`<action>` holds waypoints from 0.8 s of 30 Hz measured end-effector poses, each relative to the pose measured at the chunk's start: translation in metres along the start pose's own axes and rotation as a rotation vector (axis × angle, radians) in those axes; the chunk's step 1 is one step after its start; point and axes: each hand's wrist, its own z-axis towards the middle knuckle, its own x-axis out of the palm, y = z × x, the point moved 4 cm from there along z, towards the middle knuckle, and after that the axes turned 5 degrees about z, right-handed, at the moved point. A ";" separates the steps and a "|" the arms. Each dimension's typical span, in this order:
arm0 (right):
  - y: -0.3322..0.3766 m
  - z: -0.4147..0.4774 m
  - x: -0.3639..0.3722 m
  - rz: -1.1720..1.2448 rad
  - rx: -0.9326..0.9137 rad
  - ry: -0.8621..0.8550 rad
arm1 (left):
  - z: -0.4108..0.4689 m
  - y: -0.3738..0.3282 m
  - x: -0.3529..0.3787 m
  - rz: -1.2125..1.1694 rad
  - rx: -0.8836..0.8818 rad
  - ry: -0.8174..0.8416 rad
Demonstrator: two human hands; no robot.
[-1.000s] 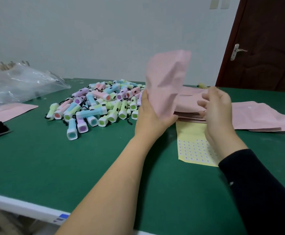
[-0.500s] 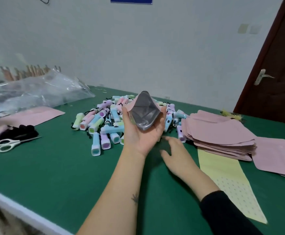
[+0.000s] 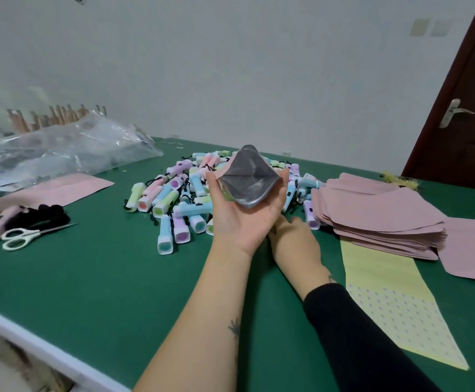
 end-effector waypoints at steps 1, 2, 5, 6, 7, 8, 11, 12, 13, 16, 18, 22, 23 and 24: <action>-0.004 -0.002 -0.004 0.004 -0.004 -0.039 | 0.001 0.001 -0.001 -0.009 -0.007 -0.003; -0.009 -0.004 -0.010 0.018 -0.006 -0.086 | 0.001 0.002 -0.001 -0.022 -0.019 -0.001; -0.026 -0.011 -0.037 0.205 -0.037 -0.278 | 0.000 0.007 -0.001 -0.025 -0.054 0.016; -0.031 -0.015 -0.048 0.309 -0.040 -0.349 | 0.000 0.009 -0.001 -0.015 -0.060 0.018; -0.035 -0.020 -0.060 0.416 -0.045 -0.427 | 0.000 0.012 -0.001 -0.002 -0.065 0.017; -0.039 -0.026 -0.073 0.502 -0.053 -0.512 | 0.001 0.015 -0.001 0.020 -0.068 0.012; -0.044 -0.045 -0.104 0.659 -0.074 -0.758 | 0.000 0.026 -0.001 0.098 -0.072 -0.011; -0.045 -0.052 -0.112 0.714 -0.097 -0.831 | 0.000 0.030 -0.001 0.116 -0.079 -0.017; -0.044 -0.058 -0.118 0.763 -0.124 -0.899 | 0.000 0.034 -0.001 0.136 -0.088 -0.019; -0.036 -0.076 -0.131 0.786 -0.248 -1.055 | 0.000 0.047 -0.001 0.176 -0.114 -0.009; -0.025 -0.085 -0.134 0.752 -0.358 -1.098 | -0.002 0.057 0.001 0.187 -0.139 0.004; -0.014 -0.089 -0.125 0.696 -0.508 -1.011 | -0.012 0.076 0.014 0.114 -0.218 0.108; -0.013 -0.088 -0.121 0.655 -0.513 -0.978 | -0.013 0.078 0.016 0.095 -0.222 0.119; -0.012 -0.086 -0.118 0.602 -0.516 -0.948 | -0.014 0.080 0.017 0.091 -0.219 0.122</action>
